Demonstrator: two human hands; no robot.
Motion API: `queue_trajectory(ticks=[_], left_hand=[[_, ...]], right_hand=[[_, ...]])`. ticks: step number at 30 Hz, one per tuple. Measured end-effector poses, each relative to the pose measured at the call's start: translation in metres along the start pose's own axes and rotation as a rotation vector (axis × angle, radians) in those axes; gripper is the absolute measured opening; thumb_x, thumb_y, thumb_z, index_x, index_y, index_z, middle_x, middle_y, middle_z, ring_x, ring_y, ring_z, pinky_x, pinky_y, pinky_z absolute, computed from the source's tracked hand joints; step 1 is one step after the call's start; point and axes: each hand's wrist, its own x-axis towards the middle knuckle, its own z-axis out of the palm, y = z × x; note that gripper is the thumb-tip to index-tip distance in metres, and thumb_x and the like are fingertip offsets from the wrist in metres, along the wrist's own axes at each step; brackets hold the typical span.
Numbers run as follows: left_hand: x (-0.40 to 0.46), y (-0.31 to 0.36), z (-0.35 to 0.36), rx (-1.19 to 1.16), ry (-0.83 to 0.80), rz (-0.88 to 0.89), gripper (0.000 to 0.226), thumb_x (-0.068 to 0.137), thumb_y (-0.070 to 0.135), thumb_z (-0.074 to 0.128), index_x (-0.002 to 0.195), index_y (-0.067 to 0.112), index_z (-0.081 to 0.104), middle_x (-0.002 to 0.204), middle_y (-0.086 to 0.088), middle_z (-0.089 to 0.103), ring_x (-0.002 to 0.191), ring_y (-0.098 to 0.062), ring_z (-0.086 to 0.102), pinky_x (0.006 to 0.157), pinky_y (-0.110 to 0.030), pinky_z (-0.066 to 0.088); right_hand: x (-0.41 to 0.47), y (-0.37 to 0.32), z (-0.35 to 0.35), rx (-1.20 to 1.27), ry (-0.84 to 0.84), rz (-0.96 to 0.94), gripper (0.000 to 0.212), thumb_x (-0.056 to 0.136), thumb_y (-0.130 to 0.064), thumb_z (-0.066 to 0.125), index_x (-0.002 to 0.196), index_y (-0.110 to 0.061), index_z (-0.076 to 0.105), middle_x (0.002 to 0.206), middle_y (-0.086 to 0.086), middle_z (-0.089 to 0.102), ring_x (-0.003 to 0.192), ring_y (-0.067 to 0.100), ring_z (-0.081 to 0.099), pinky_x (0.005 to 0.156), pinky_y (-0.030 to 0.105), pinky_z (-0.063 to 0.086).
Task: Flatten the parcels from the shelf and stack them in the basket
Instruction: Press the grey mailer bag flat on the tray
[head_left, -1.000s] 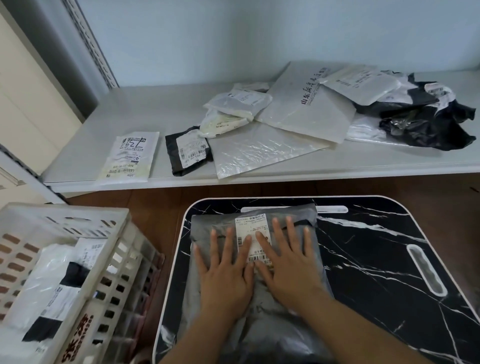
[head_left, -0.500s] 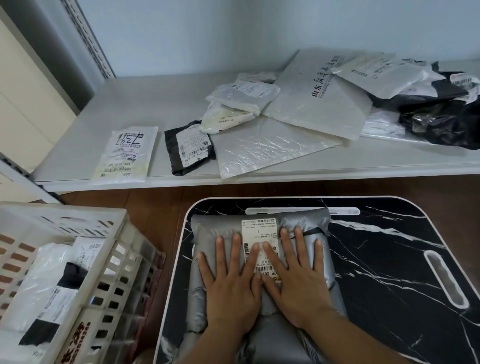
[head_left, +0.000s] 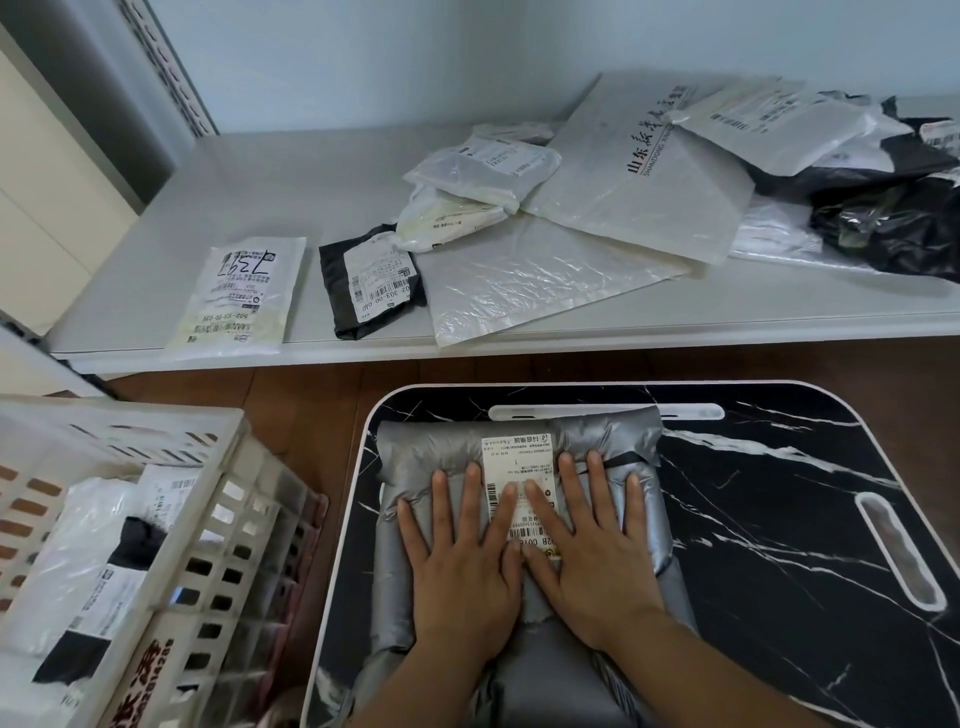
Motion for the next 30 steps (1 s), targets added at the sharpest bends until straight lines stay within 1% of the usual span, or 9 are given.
queue_trajectory(ticks=[5,16,23,25,27,28,30], left_hand=[[0.001,-0.001,0.003,-0.013,-0.029,-0.007,0.056,0.090,0.046,0.034,0.145,0.033,0.036,0.156,-0.007,0.028,0.143,-0.038,0.023,0.105,-0.068,0.018],[0.003,-0.001,0.003,-0.032,-0.101,-0.023,0.055,0.091,0.048,0.032,0.144,0.034,0.040,0.155,-0.005,0.032,0.143,-0.036,0.024,0.104,-0.068,0.019],[0.003,-0.002,0.000,-0.044,-0.147,-0.030,0.054,0.092,0.049,0.031,0.144,0.035,0.040,0.153,-0.004,0.035,0.142,-0.035,0.027,0.103,-0.067,0.018],[0.002,-0.002,-0.001,-0.048,-0.160,-0.032,0.052,0.095,0.049,0.027,0.144,0.036,0.040,0.153,-0.004,0.035,0.142,-0.034,0.026,0.104,-0.066,0.017],[0.003,-0.004,-0.005,-0.065,-0.156,-0.027,0.051,0.099,0.050,0.017,0.145,0.038,0.037,0.153,-0.002,0.036,0.142,-0.031,0.023,0.105,-0.063,0.016],[0.005,-0.006,-0.007,-0.076,-0.144,-0.023,0.052,0.100,0.050,0.014,0.146,0.039,0.035,0.153,-0.001,0.035,0.143,-0.031,0.022,0.106,-0.061,0.016],[0.015,-0.014,-0.012,-0.065,-0.123,0.000,0.053,0.099,0.051,0.012,0.147,0.038,0.030,0.155,0.000,0.031,0.144,-0.032,0.020,0.108,-0.058,0.015]], right_hand=[[0.000,0.001,0.002,0.016,-0.024,0.002,0.062,0.097,-0.061,0.017,0.150,-0.031,0.031,0.160,0.011,0.018,0.147,0.036,0.012,0.110,0.063,0.018],[0.002,0.001,0.002,0.020,-0.099,0.022,0.062,0.097,-0.062,0.016,0.148,-0.033,0.034,0.159,0.010,0.022,0.147,0.035,0.016,0.108,0.066,0.015],[0.003,0.001,0.001,0.024,-0.138,0.036,0.062,0.097,-0.063,0.015,0.147,-0.034,0.036,0.158,0.009,0.027,0.146,0.034,0.018,0.108,0.066,0.014],[0.002,-0.001,-0.002,0.038,-0.136,0.039,0.063,0.097,-0.063,0.014,0.147,-0.033,0.037,0.156,0.009,0.029,0.146,0.033,0.017,0.108,0.064,0.013],[0.007,0.000,-0.008,0.053,-0.098,0.030,0.063,0.097,-0.062,0.014,0.146,-0.030,0.037,0.155,0.010,0.033,0.147,0.032,0.016,0.109,0.062,0.013],[0.012,0.000,-0.012,0.060,-0.074,0.032,0.062,0.097,-0.061,0.014,0.147,-0.029,0.034,0.155,0.010,0.032,0.147,0.033,0.015,0.109,0.062,0.013],[0.030,0.004,-0.020,0.045,-0.054,0.041,0.061,0.097,-0.062,0.015,0.148,-0.031,0.028,0.158,0.012,0.024,0.147,0.037,0.012,0.110,0.064,0.011]])
